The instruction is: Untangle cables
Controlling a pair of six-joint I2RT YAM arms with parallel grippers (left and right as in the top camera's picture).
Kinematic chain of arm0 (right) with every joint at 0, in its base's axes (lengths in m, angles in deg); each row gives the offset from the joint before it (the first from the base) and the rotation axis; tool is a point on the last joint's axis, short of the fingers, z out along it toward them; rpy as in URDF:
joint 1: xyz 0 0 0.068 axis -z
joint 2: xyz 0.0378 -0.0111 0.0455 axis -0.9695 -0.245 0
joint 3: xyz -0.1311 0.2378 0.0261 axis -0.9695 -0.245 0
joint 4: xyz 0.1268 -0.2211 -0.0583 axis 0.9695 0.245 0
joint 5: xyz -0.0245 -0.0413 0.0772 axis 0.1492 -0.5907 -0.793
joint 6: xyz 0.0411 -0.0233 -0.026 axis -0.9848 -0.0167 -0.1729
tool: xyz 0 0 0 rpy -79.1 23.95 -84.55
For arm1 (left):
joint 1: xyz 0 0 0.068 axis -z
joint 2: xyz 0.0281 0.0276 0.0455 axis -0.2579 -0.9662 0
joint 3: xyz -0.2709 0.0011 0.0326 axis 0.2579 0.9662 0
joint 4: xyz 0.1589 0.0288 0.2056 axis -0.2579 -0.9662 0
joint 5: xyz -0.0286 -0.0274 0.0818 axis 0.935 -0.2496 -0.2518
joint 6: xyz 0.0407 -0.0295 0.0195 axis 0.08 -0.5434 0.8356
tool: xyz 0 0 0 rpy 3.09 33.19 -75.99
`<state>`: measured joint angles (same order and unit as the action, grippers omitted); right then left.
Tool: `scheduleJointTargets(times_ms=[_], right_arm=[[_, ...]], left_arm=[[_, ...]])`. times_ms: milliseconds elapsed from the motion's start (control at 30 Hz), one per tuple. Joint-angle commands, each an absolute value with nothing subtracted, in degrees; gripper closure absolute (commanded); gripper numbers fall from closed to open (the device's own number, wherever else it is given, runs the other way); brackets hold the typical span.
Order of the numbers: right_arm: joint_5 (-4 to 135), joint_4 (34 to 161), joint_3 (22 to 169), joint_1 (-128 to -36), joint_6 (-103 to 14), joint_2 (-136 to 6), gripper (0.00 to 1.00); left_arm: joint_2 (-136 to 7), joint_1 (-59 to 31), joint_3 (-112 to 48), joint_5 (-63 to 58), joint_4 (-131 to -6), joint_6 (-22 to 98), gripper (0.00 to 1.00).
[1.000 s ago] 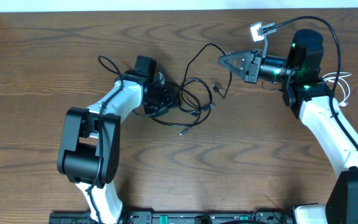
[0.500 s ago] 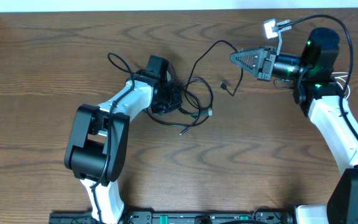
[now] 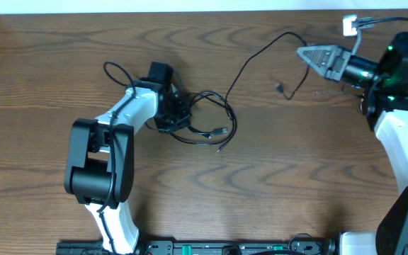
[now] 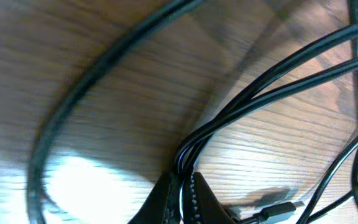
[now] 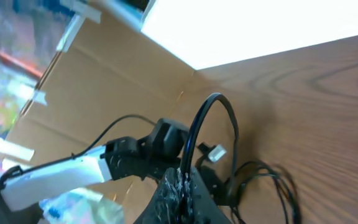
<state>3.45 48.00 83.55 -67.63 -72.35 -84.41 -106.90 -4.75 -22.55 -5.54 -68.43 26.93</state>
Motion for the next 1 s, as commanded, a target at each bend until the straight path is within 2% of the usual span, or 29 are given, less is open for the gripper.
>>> scheduleJointTargets(times_ms=[0,233,400,767,967], right_arm=[[3.3,48.9,84.4,-66.5,-73.3,-83.1,0.99],[3.3,55.9,84.4,-66.6,-69.0,-83.1,0.99],[5.6,65.0,84.4,-67.3,-61.6,-83.1,0.99],[29.9,83.0,84.4,-69.5,-50.8,-83.1,0.99],[53.3,93.0,84.4,-69.6,-49.8,-83.1,0.99]], left_arm=[[-110.7,-7.3,-19.9,-12.8,-70.4,29.9,0.93],[-110.7,-9.5,-19.9,-12.8,-70.6,32.3,0.93],[-110.7,-9.8,-19.9,-12.9,-70.6,32.7,0.93],[-110.7,-10.4,-19.9,-15.0,-70.9,32.7,0.92],[-110.7,-12.5,-19.9,-24.6,-73.6,32.6,0.92]])
